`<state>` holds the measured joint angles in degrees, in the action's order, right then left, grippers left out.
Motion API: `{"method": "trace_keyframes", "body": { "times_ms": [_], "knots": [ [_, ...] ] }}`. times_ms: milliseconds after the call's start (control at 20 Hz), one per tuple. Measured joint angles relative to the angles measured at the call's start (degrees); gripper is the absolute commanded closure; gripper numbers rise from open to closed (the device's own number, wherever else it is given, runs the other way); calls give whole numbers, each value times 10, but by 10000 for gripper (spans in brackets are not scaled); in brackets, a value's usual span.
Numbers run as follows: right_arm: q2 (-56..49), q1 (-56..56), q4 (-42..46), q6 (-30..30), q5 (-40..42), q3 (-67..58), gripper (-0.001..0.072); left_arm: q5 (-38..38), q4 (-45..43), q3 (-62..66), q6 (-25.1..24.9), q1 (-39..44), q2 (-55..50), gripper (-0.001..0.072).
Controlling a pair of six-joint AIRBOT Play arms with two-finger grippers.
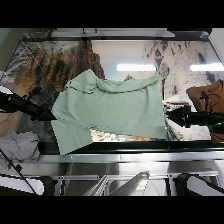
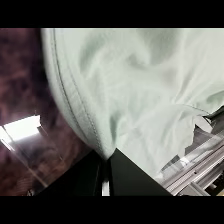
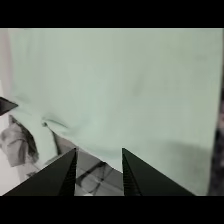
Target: Fold the shirts.
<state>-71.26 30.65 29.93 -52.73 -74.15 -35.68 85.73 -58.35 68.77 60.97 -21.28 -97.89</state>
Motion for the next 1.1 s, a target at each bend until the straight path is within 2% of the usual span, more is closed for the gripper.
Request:
{"method": "trace_keyframes", "body": {
  "times_ms": [50, 200, 400, 650, 800, 1100],
  "knots": [
    [-1, 3, 33, -11, 7, -2, 342, 0, 0, 0, 0, 0, 0, 686],
    [-5, 8, 113, -43, 33, 0, 340, 0, 0, 0, 0, 0, 0, 686],
    [-27, -5, 153, -58, 54, 13, 343, 0, 0, 0, 0, 0, 0, 686],
    [-73, -66, 136, -59, 59, 22, 354, 0, 0, 0, 0, 0, 0, 686],
    [-88, -97, 110, -33, 64, 22, 354, 5, 0, 0, 0, 0, 0, 686],
    [-95, -81, 86, -5, 70, 11, 354, 9, 0, 0, 0, 0, 0, 686]
  ]
}}
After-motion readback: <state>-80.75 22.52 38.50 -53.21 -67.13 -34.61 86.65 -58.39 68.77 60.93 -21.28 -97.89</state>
